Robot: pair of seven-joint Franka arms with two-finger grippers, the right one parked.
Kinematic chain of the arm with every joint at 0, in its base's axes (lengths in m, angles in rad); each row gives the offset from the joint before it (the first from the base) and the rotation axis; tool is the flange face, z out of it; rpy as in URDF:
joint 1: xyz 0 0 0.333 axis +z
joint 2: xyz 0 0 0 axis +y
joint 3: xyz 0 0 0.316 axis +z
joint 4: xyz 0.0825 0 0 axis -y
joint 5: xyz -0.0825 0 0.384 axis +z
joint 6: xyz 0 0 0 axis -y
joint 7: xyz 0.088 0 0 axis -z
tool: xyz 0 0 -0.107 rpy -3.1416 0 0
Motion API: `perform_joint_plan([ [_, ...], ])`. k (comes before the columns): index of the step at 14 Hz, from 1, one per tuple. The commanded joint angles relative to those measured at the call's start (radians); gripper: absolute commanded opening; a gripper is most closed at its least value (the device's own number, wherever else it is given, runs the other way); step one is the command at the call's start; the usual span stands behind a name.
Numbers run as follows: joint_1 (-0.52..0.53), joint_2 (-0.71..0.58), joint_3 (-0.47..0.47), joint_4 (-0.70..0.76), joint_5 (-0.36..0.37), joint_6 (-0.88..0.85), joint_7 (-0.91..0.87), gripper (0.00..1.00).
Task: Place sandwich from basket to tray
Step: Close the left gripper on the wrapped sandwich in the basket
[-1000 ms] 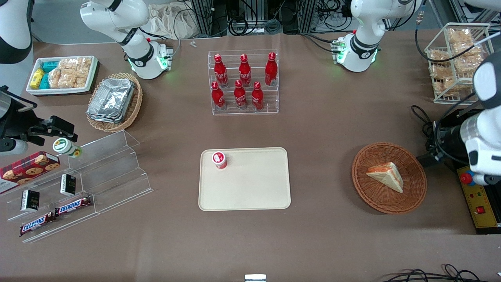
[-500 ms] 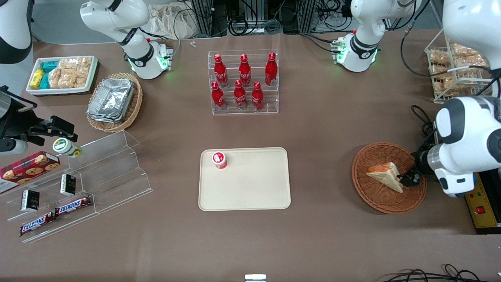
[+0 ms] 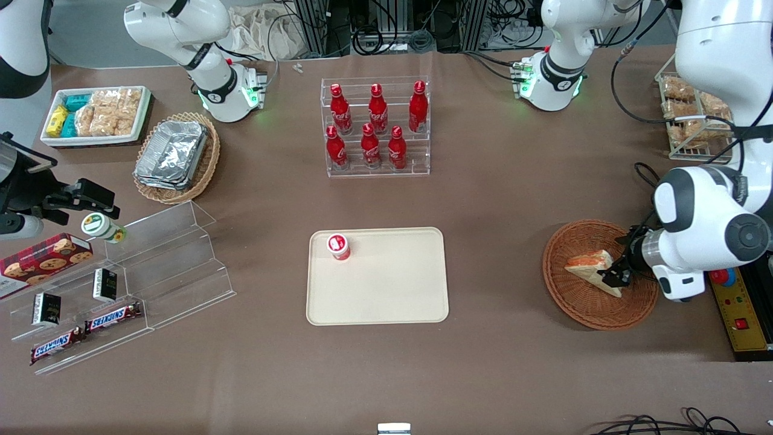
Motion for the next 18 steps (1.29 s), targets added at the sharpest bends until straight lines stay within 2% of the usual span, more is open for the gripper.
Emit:
perform_joint_plan([
  [1, -0.006, 0.016, -0.002, -0.028, -0.003, 0.050, -0.020, 1.00],
  [8, -0.012, 0.069, -0.001, -0.028, 0.003, 0.108, -0.031, 1.00],
  [9, -0.011, 0.071, -0.001, -0.023, 0.003, 0.113, -0.036, 0.91],
  [10, -0.011, 0.072, -0.001, -0.018, 0.000, 0.113, -0.039, 0.65],
  [11, -0.011, 0.077, -0.001, -0.014, 0.000, 0.115, -0.049, 0.31],
  [12, -0.011, 0.074, -0.001, -0.012, 0.002, 0.115, -0.048, 0.07],
  [13, -0.011, 0.066, -0.001, -0.006, 0.003, 0.113, -0.048, 0.03],
  [15, -0.008, -0.005, -0.001, 0.006, 0.003, 0.086, -0.045, 0.02],
  [18, -0.014, -0.121, -0.013, 0.049, 0.005, -0.112, -0.014, 0.00],
])
